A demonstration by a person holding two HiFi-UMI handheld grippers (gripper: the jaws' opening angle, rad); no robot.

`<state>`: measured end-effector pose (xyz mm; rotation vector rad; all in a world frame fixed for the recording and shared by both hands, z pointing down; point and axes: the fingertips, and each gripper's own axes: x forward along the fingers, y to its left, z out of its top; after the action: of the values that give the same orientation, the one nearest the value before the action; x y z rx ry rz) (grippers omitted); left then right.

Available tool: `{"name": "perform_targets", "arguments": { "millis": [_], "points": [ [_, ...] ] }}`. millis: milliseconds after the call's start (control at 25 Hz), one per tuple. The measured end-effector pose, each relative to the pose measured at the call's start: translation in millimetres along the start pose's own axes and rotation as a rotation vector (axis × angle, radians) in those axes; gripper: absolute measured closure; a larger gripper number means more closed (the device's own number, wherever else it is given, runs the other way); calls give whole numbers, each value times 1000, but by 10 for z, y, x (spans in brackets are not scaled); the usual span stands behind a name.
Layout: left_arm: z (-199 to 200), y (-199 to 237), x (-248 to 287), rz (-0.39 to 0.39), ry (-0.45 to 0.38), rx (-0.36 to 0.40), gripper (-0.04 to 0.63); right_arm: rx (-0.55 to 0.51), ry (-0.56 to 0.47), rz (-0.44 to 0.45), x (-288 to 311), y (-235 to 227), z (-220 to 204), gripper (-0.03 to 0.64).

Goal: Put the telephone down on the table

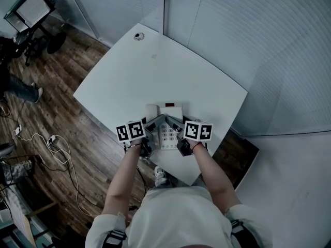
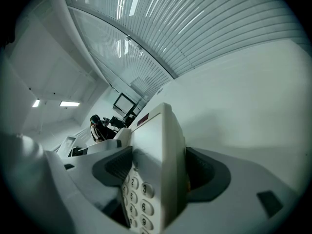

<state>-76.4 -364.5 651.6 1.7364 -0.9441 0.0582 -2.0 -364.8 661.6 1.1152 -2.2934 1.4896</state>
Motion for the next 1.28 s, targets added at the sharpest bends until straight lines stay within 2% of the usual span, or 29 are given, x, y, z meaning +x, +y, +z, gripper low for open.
{"name": "perform_targets", "arguments": {
  "millis": [160,560,880,1280],
  "points": [
    [-5,-11,-58,-13,-12,-18,172,1,0,-5,-15,-4,-7,276],
    [-105,-39,-128,-15,-6,-1,172,13,2,-31,-51,-47,-41,276],
    [-158,-83,-247,-13,-22,3,172,-50,-8,-119,-138,-63,-32,276],
    [-189,-111,-425,-9,-54,15,172,-57,-95,-132,-325,23,-11,282]
  ]
}}
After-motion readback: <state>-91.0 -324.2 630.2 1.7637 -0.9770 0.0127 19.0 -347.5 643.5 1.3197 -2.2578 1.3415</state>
